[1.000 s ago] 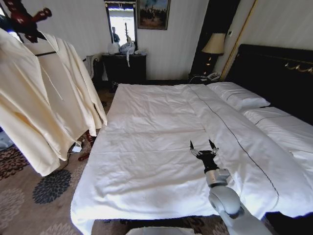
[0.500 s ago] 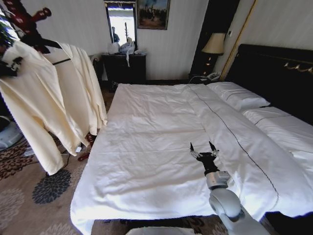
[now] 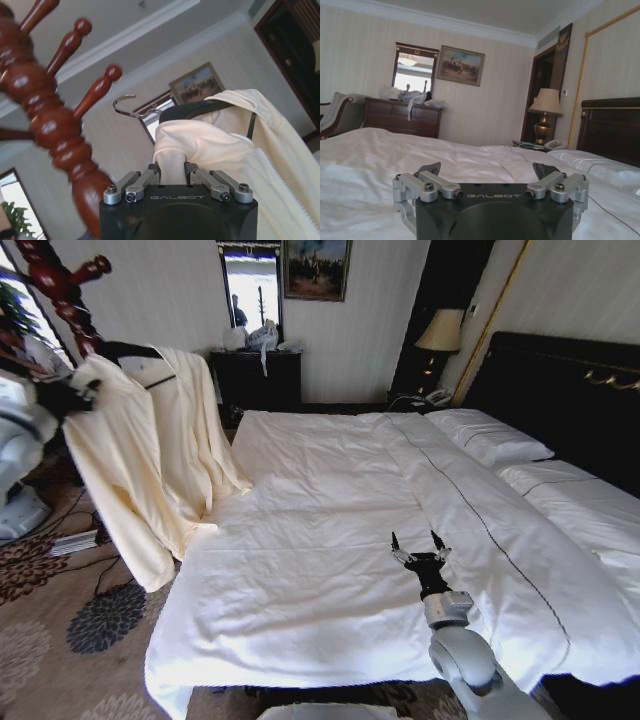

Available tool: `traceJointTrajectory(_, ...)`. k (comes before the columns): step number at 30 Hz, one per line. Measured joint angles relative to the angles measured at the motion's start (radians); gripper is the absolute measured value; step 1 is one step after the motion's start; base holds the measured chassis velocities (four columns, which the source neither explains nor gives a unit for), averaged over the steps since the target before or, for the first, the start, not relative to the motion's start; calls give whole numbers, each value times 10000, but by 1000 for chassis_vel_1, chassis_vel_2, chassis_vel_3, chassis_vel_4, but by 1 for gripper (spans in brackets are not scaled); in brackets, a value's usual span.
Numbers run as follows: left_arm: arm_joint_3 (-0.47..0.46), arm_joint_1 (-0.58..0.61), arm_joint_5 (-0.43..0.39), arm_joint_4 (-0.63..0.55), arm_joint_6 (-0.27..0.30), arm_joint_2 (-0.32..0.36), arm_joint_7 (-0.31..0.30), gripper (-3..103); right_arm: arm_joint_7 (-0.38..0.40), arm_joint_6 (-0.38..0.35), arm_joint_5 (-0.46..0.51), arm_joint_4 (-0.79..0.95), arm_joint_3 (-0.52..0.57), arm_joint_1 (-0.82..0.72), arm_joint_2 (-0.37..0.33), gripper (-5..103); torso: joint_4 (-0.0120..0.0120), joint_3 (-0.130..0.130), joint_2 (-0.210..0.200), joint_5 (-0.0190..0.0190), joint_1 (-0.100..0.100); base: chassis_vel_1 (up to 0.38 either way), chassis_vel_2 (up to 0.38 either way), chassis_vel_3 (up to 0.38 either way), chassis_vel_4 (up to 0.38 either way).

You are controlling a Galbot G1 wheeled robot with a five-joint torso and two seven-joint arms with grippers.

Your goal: Pick up the clothes from the bed and hang them on the clothes hanger.

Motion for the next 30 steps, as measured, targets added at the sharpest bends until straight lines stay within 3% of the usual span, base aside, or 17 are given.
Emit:
traceJointTrajectory(8, 197, -386, 197, -540, 71, 73, 20, 20, 3, 12, 66, -127, 8, 141, 14, 100, 28, -5, 2, -17, -9, 0, 0, 0, 0)
traceJointTrajectory(14, 343, -661, 403, -555, 99, 1, 21, 20, 17, -52, 81, -182, -139, 267, 34, 100, 11, -2, 1, -16, -6, 0, 0, 0, 0)
traceJointTrajectory(23, 1251, -2165, 1169, -40, 144, -420, 23, 20, 16, -30, 64, -163, -54, 142, 1, 100, 12, -4, 3, -11, -7, 0, 0, 0, 0)
traceJointTrajectory(30, 959, -1655, 1507, 166, 285, 68, -1, 20, 16, 12, 43, -158, -23, 100, 19, 100, 22, -3, 3, -21, -7, 0, 0, 0, 0)
